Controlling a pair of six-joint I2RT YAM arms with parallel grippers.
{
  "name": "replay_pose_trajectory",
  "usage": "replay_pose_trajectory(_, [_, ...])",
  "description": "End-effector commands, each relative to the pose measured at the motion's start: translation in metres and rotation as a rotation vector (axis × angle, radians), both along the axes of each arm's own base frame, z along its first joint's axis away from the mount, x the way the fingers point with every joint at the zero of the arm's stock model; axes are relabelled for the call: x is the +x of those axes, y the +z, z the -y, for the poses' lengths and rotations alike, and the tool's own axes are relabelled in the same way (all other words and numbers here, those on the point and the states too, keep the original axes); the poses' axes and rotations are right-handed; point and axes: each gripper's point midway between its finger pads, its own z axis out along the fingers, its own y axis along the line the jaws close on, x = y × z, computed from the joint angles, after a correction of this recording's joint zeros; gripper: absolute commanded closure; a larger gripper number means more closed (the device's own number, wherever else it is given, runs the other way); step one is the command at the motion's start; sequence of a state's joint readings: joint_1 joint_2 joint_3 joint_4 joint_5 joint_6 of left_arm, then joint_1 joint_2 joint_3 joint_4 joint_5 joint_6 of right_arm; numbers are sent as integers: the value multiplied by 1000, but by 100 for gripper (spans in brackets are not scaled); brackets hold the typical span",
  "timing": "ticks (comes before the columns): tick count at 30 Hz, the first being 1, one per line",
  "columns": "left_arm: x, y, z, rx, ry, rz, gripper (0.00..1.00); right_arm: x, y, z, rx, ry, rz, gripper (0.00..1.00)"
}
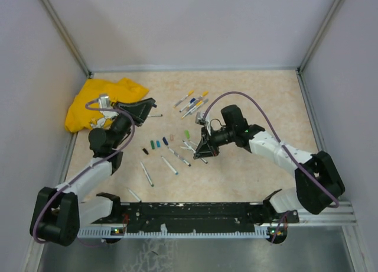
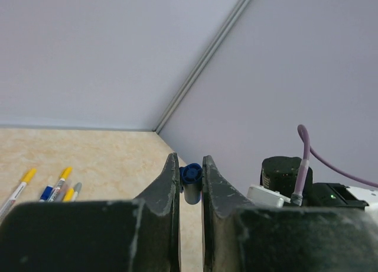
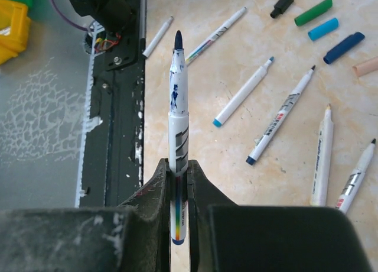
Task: Open the pen caps
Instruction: Open the pen cap from the pen, then place the pen at the center of the board.
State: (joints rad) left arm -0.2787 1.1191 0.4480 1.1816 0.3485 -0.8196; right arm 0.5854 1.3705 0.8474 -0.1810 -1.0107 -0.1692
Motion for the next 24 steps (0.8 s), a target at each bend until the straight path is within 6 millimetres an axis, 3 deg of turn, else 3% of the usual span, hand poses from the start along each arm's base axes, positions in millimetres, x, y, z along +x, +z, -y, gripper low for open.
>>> replay_pose_trajectory(1, [-16,-10,-3,40,-27,-16,100,22,15,0,-27,-40,170,100])
replay_pose_trajectory(9, [-51,-96,-14,91,-16,-173,100,68,2,30,-207,-242,361,100])
replay_pose_trajectory(13, [-62,-112,-13,104,-37,-194,100,86,-13,42,-295,-310,374,100])
replay_pose_trajectory(24, [-77,-130,-6,151,-108,-237,100,119,-40,63,-445,-476,360,100])
